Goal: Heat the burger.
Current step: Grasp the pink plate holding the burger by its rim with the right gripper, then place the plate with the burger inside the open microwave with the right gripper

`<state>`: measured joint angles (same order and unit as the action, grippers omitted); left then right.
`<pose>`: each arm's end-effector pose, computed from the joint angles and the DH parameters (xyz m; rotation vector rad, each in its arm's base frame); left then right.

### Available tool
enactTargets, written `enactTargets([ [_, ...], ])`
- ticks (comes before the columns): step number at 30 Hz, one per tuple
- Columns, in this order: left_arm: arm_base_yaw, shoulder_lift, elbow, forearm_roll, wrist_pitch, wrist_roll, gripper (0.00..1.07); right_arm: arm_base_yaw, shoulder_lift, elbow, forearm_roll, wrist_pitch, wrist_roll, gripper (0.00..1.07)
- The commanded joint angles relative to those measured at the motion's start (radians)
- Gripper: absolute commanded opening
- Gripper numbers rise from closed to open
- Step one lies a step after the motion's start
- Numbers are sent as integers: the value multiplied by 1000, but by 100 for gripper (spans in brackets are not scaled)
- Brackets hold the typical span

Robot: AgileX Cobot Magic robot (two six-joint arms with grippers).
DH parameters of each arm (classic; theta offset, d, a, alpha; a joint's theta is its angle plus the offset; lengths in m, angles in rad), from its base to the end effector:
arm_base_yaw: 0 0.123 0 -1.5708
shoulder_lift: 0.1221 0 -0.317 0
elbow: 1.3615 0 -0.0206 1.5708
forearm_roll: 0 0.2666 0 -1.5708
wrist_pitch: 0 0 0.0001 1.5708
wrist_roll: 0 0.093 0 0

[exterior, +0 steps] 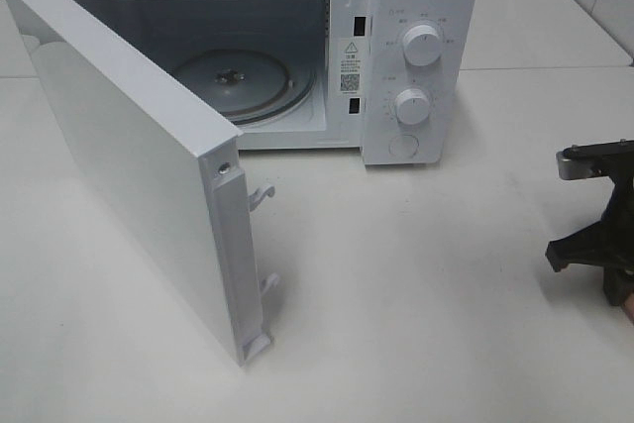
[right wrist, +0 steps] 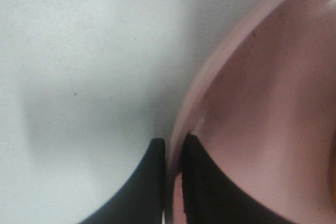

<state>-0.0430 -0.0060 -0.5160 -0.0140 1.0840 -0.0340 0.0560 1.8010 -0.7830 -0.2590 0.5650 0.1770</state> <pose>-0.0254 -0.0001 0.2866 0.0102 2.0461 -0.0648 0.2936 0.0037 0.1272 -0.1414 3.0403 -0.2088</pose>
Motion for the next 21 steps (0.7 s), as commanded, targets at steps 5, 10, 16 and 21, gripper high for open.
enactTargets([
  [5, 0, -14, 1, -5, -15, -1, 100, -3, 11, 6, 3, -5, 6, 0],
  [10, 0, -14, 1, -5, -15, -1, 100, 1, -25, 6, -30, 27, 58, 0],
  [16, 0, -14, 1, -5, -15, -1, 100, 1, -68, 6, -82, 56, 124, 0],
  [21, 0, -14, 1, -5, -15, -1, 100, 24, -104, 6, -127, 91, 155, 0],
])
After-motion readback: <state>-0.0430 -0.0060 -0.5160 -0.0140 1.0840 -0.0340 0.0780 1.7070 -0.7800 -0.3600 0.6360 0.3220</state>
